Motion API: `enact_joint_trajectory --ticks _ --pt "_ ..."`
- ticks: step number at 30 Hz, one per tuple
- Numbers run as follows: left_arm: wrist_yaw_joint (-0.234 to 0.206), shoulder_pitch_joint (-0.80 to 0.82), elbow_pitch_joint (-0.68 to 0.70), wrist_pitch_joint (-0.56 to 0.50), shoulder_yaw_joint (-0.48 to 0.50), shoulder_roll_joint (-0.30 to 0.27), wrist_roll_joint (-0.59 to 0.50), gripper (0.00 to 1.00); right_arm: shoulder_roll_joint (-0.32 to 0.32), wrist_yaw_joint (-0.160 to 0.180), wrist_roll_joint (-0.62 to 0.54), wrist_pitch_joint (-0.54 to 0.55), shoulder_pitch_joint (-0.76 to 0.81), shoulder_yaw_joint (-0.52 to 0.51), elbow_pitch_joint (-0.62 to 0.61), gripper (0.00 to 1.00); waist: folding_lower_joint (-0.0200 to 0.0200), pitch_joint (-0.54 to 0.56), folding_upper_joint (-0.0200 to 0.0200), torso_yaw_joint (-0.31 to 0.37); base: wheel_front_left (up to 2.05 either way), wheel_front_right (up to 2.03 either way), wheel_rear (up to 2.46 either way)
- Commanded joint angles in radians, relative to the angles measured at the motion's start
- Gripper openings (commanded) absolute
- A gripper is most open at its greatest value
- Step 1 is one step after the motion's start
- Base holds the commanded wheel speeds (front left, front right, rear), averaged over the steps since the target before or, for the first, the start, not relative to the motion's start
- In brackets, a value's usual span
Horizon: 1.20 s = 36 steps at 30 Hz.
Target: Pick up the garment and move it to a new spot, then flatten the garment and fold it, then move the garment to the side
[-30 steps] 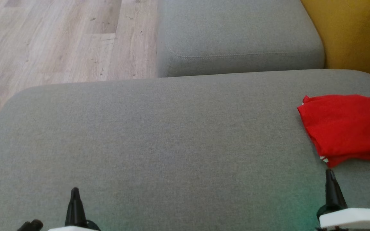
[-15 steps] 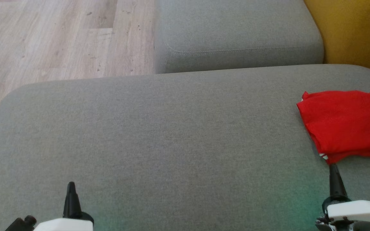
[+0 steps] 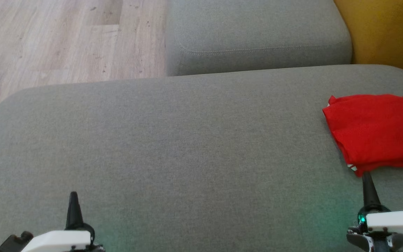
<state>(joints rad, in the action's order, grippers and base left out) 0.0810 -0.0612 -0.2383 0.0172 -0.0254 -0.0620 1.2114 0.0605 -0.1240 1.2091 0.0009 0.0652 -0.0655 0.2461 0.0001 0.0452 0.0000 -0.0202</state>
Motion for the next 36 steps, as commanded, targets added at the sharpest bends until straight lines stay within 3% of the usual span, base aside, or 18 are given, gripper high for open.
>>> enact_joint_trajectory --ticks 1,36 --pt "0.008 0.063 0.025 -0.01 0.038 -0.011 0.033 0.0 0.004 -0.005 0.034 0.008 -0.064 0.009 -0.027 0.0 -0.0001 -0.002 0.0 0.001 0.0 0.0 0.0" --pt "0.05 0.167 -0.006 -0.109 0.113 -0.007 0.419 0.0 -0.003 -0.007 0.408 0.104 -0.172 -0.038 -0.002 0.0 -0.0001 -0.048 0.0 0.02 0.0 0.0 0.0"
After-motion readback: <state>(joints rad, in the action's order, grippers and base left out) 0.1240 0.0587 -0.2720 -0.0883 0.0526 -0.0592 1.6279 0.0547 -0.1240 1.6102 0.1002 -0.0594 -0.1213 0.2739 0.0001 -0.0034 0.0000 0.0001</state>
